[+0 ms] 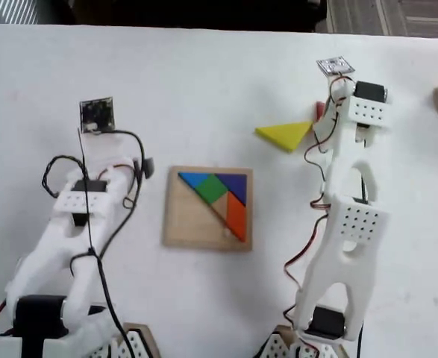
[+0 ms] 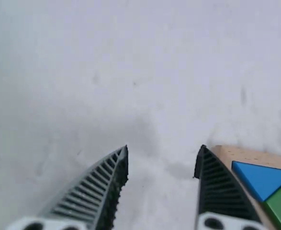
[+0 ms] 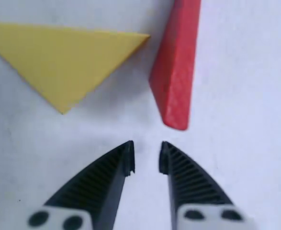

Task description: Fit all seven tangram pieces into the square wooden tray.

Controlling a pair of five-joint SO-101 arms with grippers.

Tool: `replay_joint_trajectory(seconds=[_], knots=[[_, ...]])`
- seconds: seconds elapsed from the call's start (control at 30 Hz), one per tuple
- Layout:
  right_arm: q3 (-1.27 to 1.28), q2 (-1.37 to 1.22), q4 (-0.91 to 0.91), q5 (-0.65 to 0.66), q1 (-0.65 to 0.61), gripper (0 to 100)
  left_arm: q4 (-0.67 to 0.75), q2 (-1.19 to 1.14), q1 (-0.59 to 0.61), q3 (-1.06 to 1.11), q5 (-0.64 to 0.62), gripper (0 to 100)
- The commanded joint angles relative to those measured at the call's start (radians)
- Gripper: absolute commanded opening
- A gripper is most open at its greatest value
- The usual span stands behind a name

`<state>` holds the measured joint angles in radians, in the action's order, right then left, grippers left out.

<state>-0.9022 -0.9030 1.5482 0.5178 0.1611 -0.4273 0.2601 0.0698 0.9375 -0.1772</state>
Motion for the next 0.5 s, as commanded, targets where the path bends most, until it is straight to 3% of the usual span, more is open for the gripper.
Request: replay_joint_trajectory(seconds=[0.0,0.47], knots=[[-0.043,0.024,0.008,-0.011,-0.041,20.2,0.032,-0.001,-0.013,-0.054,0.009,24],[-0.041,0.021,-0.157,-0.087,-0.084,23.7,0.032,-0.001,-0.013,-0.054,0.009,24]])
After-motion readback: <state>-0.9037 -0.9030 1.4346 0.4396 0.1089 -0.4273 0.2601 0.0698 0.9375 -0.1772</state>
